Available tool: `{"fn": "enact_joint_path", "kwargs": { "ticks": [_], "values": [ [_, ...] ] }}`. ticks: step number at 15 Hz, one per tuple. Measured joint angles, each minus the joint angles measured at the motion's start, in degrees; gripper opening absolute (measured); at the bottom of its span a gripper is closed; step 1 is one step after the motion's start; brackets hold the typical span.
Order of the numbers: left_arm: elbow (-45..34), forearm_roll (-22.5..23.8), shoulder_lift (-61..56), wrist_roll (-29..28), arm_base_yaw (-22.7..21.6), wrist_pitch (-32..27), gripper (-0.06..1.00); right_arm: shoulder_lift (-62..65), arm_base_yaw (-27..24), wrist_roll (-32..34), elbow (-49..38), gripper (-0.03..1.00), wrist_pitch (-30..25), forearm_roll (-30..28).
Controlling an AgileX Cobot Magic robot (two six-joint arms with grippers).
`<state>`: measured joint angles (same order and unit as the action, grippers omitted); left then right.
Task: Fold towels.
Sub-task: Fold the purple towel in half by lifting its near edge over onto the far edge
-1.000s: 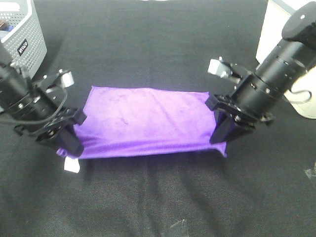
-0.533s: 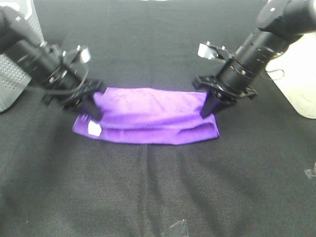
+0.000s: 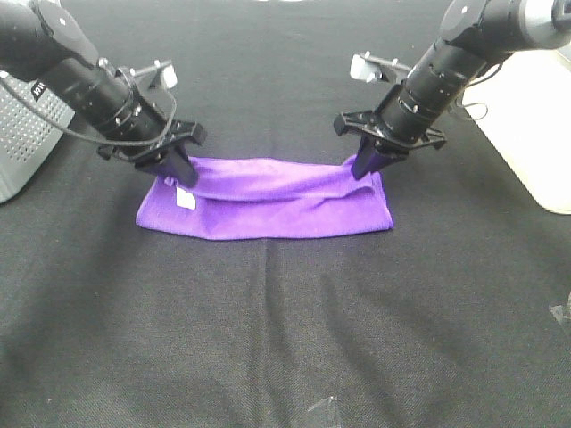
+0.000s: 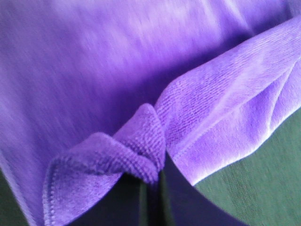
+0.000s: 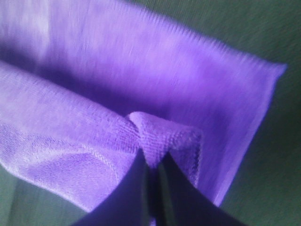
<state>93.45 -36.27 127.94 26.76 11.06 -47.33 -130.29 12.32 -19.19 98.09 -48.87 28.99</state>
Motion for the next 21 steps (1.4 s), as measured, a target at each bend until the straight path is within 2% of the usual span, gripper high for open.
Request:
{"fn": "enact_joint_path", "kwargs": {
  "ticks": [5,7,10,13,17,18,19,21],
  "values": [
    [3.15,-0.11,2.52,0.00,-1.60,0.40,0.00,-0.46,-0.06,0.97,0.46,0.01,5.21,-0.29],
    [3.95,-0.74,3.67,0.00,-1.55,2.69,0.00,-0.46,-1.09,1.09,0.46,0.01,7.28,-0.06],
    [4.87,-1.66,4.07,0.06,-1.55,5.44,0.00,-0.46,-1.72,1.20,0.46,0.01,8.02,0.34],
    [6.53,-3.32,4.98,0.92,-1.55,5.56,0.01,-2.46,-1.83,1.20,0.46,0.01,8.59,0.97],
    [7.79,-3.55,6.25,0.97,-1.55,5.39,0.07,-3.55,-1.83,1.20,0.46,0.01,8.77,1.83],
    [7.79,-3.55,6.53,1.03,-1.55,5.39,0.11,-3.55,-1.83,1.20,0.46,0.02,8.88,1.83],
    [7.79,-3.55,6.65,1.03,-1.55,5.39,0.19,-3.55,-1.83,1.20,0.46,0.06,8.88,1.83],
    [7.79,-3.09,6.65,1.03,-1.55,5.39,0.35,-3.55,-1.83,1.20,0.46,0.21,8.59,1.83]
  ]
}}
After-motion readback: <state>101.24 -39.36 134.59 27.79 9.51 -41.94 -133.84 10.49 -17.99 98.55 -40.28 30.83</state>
